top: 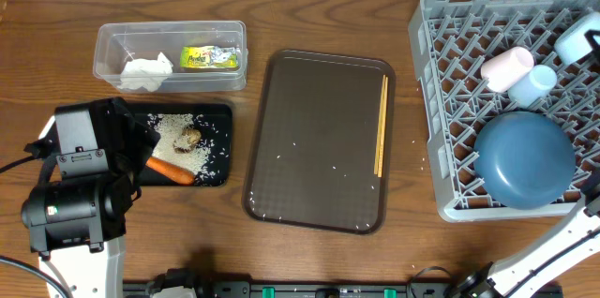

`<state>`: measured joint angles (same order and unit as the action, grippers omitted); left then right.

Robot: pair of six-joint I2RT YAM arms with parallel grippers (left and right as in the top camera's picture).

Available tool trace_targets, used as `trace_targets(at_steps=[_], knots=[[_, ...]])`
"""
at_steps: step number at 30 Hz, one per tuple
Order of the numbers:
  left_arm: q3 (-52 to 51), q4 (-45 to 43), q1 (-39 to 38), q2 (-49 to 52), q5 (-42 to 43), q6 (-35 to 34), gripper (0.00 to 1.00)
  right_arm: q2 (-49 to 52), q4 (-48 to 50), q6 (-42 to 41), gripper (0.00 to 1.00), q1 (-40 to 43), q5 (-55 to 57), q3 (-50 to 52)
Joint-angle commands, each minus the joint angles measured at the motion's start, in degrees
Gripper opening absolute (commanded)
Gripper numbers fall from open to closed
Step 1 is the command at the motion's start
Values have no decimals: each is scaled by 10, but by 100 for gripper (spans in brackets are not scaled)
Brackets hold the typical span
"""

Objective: Sort waste into correct bins and load items into the dishwasher rack
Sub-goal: 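Move the right gripper left over the chopsticks on the brown tray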

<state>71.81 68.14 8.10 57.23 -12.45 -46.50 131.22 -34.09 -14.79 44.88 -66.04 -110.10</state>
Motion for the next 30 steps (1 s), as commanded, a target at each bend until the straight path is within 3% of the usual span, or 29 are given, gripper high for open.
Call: trace_targets(at_steps=[1,4,6,10,12,20,26,30], knots=[[2,2,2,0,-11,-1,98,-48,-43,-5,8,10,123,3],[2,2,2,0,-11,-1,98,-80,-99,-5,7,10,238,3],[2,2,2,0,-11,-1,98,-101,-126,-6,12,10,303,3],[2,2,2,0,-11,-1,98,-149,-154,-14,55,8,392,3],[2,2,2,0,-11,-1,98,-177,-157,-20,65,5,400,3],[2,2,2,0,-11,-1,98,-294,-164,-23,68,-49,396,3],[2,2,2,0,-11,-1,98,-366,-194,-8,72,-183,390,3],[2,2,2,0,-11,-1,98,-378,-220,-6,96,-307,390,3]])
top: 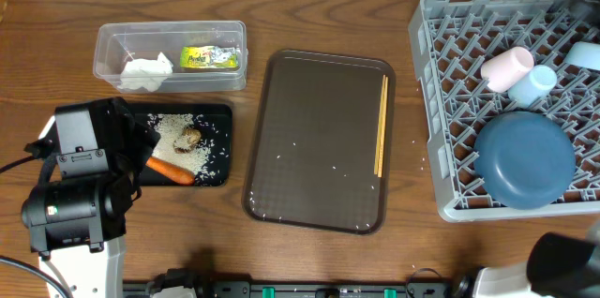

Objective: Sort waste into correct bins and load items into the dishwasher rack
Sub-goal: 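Move the right gripper left over the chopsticks on the brown tray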

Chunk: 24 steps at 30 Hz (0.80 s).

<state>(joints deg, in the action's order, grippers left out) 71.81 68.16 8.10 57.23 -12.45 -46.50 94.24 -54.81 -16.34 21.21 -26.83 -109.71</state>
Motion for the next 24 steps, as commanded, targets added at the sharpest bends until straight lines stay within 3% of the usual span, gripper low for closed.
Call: trace_targets(at_steps=[1,9,12,18,24], knots=[[2,2,2,0,-11,-1,98,-7,-21,10,99,-99,-2,-1],[2,2,2,0,-11,-1,98,60,-53,9,99,-309,71,-1],[2,2,2,0,-11,-1,98,106,-67,-33,99,-368,146,-1],[2,2,2,0,-11,-1,98,208,-82,-115,95,-446,230,-1],[2,2,2,0,-11,-1,98,284,-117,-201,93,-471,303,-1]])
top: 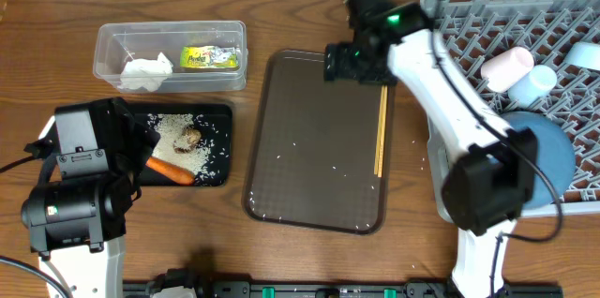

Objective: Sort waste into correct bins and load items into the dishwasher rack
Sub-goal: 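Move the right gripper left over the chopsticks on the brown tray, then lower the right gripper and grasp one wooden chopstick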

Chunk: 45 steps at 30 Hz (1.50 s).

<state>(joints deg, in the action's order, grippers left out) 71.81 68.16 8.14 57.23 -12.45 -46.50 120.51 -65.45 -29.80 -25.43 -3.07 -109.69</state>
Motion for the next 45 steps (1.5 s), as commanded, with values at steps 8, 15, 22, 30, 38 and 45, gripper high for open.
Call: trace_targets(at_steps=[8,15,22,30,38,45], knots=[[2,2,2,0,-11,-1,98,72,-43,-79,93,-4,67,-1],[2,2,2,0,-11,-1,98,81,-35,-79,94,2,54,20],[2,2,2,0,-11,-1,98,81,-6,-90,93,4,55,74],[2,2,2,0,-11,-1,98,81,24,-96,93,4,56,113],[2,2,2,0,-11,-1,98,81,42,-92,94,3,56,129],[2,2,2,0,-11,-1,98,81,47,-89,94,3,56,129]])
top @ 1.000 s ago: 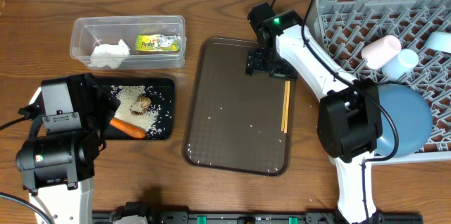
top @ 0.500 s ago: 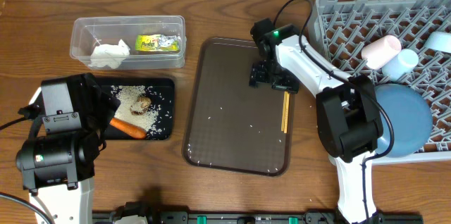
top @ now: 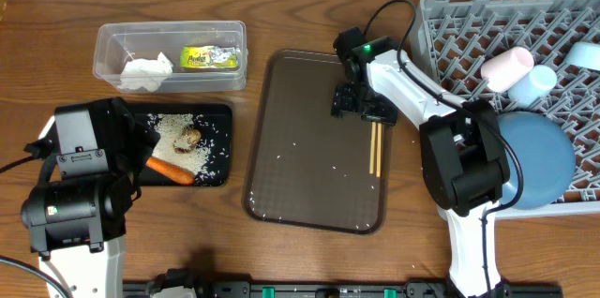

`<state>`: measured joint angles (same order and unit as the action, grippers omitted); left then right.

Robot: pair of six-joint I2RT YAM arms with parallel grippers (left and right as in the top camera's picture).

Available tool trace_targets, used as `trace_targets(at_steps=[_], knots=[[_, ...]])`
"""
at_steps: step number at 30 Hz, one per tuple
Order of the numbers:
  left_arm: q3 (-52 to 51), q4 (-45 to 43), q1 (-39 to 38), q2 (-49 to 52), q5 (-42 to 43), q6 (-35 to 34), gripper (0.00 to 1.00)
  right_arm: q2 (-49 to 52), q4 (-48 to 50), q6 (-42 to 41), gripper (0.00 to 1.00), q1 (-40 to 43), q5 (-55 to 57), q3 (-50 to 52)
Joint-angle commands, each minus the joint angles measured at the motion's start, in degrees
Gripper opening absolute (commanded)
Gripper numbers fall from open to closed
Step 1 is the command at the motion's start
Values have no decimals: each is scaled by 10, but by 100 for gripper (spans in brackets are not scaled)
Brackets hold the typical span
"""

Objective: Sort waste into correct bins and load items into the dishwasher rack
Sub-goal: 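Lower the right gripper and grasp one wooden chopstick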

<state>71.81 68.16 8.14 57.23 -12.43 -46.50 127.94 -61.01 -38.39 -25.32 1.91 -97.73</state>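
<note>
A pair of wooden chopsticks (top: 374, 151) lies along the right side of the brown tray (top: 300, 148); their upper part is hidden under my right gripper (top: 361, 106), which is low over them. Its jaws cannot be made out from above. The grey dishwasher rack (top: 450, 54) at the right holds a pink cup (top: 506, 67), a light blue cup (top: 539, 82) and a blue bowl (top: 534, 162). My left arm (top: 80, 162) sits at the left edge of the black tray (top: 220, 115), its fingers hidden.
The black tray carries rice (top: 178, 129), a carrot (top: 169, 170) and a brown scrap (top: 190, 137). Behind it a clear bin (top: 169, 31) holds a white tissue (top: 145, 71) and a green wrapper (top: 211, 56). A pale cup (top: 586, 52) stands at the rack's far right.
My right gripper has moved from the tray's top right corner down onto the upper part of the chopsticks. The chopsticks' visible lower end now lies slightly further left.
At first my right arm was at the right edge by the rack, then almost out of view at the bottom right. Then it reached over the tray's top right corner, and now it is on the chopsticks. My left arm has stayed by the black tray.
</note>
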Motion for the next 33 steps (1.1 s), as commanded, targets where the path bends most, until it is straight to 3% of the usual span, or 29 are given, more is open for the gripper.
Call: trace_targets(at_steps=[1,33], knots=[[2,2,2,0,-11,-1,98,6,4,-2,94,2,7,9],[2,2,2,0,-11,-1,98,-17,17,8,94,-33,52,8]])
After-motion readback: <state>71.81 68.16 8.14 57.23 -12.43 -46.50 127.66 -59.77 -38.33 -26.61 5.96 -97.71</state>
